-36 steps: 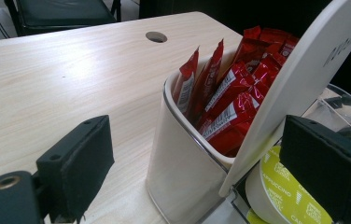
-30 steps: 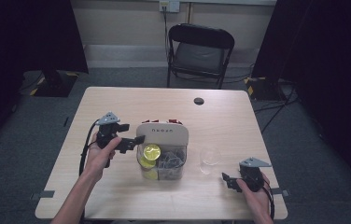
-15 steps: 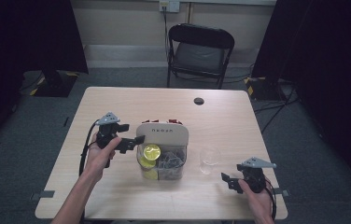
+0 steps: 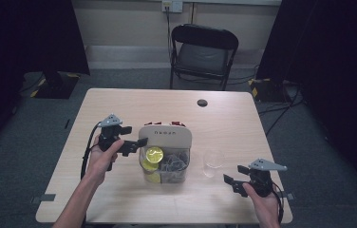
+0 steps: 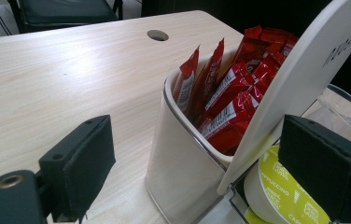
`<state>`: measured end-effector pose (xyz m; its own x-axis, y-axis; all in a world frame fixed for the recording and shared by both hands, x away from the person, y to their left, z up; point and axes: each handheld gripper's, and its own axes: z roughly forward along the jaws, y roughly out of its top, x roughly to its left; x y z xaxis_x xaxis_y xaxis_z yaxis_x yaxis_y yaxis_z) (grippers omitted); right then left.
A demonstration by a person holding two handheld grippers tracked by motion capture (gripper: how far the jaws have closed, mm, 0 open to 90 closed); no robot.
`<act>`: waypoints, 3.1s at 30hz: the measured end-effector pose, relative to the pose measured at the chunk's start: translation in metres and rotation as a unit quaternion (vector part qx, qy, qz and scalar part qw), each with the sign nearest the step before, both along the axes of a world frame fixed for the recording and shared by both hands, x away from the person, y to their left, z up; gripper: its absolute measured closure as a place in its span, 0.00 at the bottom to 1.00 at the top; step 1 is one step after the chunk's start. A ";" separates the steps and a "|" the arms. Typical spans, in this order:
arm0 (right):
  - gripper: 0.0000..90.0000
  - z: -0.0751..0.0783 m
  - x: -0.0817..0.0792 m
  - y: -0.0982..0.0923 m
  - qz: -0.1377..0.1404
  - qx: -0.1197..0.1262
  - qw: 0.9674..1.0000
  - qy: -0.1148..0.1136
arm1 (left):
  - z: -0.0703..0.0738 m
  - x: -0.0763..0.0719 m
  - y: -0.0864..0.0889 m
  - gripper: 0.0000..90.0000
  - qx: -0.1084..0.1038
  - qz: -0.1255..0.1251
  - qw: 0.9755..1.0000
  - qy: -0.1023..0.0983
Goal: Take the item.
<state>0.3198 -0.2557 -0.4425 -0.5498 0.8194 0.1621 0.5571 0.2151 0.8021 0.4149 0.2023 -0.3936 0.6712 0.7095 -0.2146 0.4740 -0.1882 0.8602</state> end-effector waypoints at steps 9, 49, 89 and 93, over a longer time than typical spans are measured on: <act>0.34 0.017 -0.004 0.014 0.030 0.004 0.999 -0.023 | 0.001 0.000 0.000 0.11 0.004 0.001 1.000 0.003; 0.52 0.057 0.027 0.099 0.154 0.028 0.986 -0.065 | -0.001 0.001 -0.003 0.08 0.009 0.001 1.000 0.003; 0.75 0.032 0.056 0.149 0.210 0.021 0.977 -0.019 | -0.002 0.002 -0.003 0.06 0.016 0.001 1.000 0.004; 0.83 0.031 0.056 0.149 0.212 0.021 0.977 -0.015 | -0.002 0.001 -0.004 0.08 0.023 0.000 1.000 0.003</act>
